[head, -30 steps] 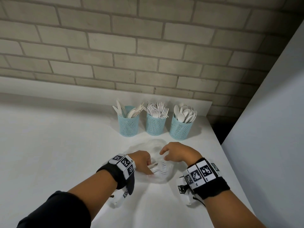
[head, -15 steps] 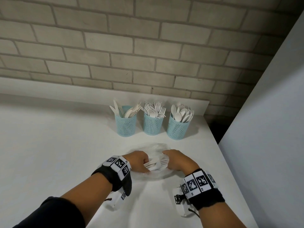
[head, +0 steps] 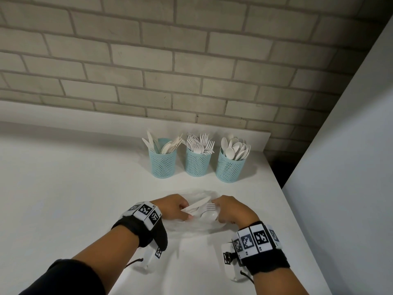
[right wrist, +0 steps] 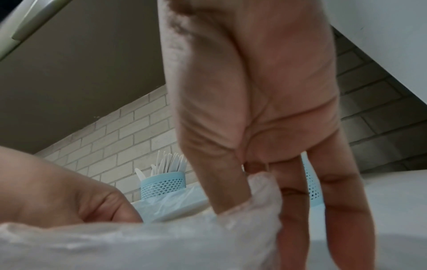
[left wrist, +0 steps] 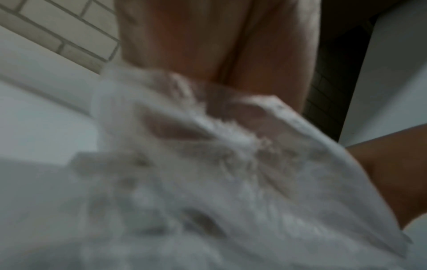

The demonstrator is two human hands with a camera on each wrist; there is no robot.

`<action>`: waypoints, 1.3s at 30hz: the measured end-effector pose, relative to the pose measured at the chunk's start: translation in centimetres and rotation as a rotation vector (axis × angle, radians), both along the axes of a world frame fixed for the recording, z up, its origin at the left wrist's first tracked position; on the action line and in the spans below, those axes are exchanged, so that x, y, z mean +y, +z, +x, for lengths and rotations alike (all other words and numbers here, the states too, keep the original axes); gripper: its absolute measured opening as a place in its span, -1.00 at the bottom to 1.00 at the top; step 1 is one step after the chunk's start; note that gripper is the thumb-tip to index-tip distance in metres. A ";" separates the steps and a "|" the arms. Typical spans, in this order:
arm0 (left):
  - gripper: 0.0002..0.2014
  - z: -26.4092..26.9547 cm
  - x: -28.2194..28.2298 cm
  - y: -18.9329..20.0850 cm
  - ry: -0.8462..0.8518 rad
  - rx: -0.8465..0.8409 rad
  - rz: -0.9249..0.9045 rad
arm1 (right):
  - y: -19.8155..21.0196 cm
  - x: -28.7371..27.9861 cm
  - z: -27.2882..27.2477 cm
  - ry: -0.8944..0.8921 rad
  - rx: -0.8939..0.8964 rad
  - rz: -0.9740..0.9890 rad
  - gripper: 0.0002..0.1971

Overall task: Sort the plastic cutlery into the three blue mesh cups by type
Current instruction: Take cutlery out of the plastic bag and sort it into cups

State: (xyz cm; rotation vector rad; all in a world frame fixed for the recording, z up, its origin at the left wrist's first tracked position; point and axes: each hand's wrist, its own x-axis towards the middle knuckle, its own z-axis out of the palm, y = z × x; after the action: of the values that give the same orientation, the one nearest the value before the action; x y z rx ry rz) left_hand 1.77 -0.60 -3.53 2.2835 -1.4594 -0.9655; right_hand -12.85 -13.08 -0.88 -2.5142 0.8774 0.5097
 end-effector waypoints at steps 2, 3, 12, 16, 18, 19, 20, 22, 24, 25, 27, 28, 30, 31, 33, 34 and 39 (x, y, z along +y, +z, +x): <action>-0.85 0.0 0.1 0.2 0.004 0.028 0.014 | 0.0 0.0 -0.2 0.004 -0.007 0.001 -0.39; -0.83 0.0 0.1 0.3 0.002 0.040 0.015 | 0.0 0.0 -0.3 0.005 -0.010 0.002 -0.40; -0.91 -0.1 0.5 0.3 0.098 0.300 -0.097 | -0.3 -0.1 -0.5 0.007 -0.007 -0.004 -0.54; -0.93 -0.2 1.0 0.9 0.194 0.533 -0.166 | -0.2 -0.1 -0.3 -0.009 0.006 -0.022 -0.53; -0.92 -0.2 1.1 1.3 0.231 0.567 -0.205 | 0.3 -0.3 -0.4 0.006 0.020 -0.009 -0.40; -0.90 -0.1 1.1 1.6 0.242 0.577 -0.224 | 0.8 -0.4 -0.6 0.013 0.015 0.006 -0.33; -0.89 -0.1 1.0 2.0 0.250 0.581 -0.244 | 1.5 -0.6 -0.7 0.013 -0.012 0.035 -0.30; -0.88 -0.1 0.8 2.8 0.276 0.594 -0.291 | 3.1 -0.8 -0.9 -0.016 -0.140 0.103 -0.33; -0.86 -0.2 0.4 3.5 0.322 0.648 -0.341 | 4.6 -1.1 -1.0 -0.038 -0.316 0.136 -0.40; -0.84 -0.2 0.2 3.8 0.335 0.677 -0.359 | 5.2 -1.1 -0.9 -0.060 -0.400 0.142 -0.39; -0.86 -0.3 -0.1 4.2 0.349 0.720 -0.384 | 6.1 -0.8 -0.5 -0.134 -0.565 0.194 -0.35; -0.88 -0.4 -0.2 4.3 0.354 0.739 -0.395 | 6.2 -0.5 -0.2 -0.180 -0.636 0.246 -0.35; -0.89 -0.5 -0.5 4.5 0.367 0.781 -0.414 | 6.0 0.0 0.7 -0.252 -0.756 0.379 -0.47; -0.89 -0.5 -0.7 4.6 0.377 0.806 -0.420 | 5.6 0.2 1.2 -0.278 -0.799 0.420 -0.55; -0.89 -0.6 -0.9 4.7 0.392 0.852 -0.422 | 4.8 0.2 1.8 -0.312 -0.858 0.438 -0.67; -0.88 -0.5 -0.9 4.8 0.398 0.867 -0.423 | 4.5 0.0 1.9 -0.326 -0.877 0.444 -0.71; -0.86 0.1 -0.9 5.0 0.455 0.947 -0.448 | 4.6 -1.0 2.7 -0.420 -0.991 0.527 -0.72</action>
State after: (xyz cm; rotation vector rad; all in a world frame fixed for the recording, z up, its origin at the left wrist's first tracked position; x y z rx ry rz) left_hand 1.91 -1.52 1.44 1.3894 -0.6209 -1.1659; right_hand -10.13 -14.04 3.75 -1.6764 0.6881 -0.5472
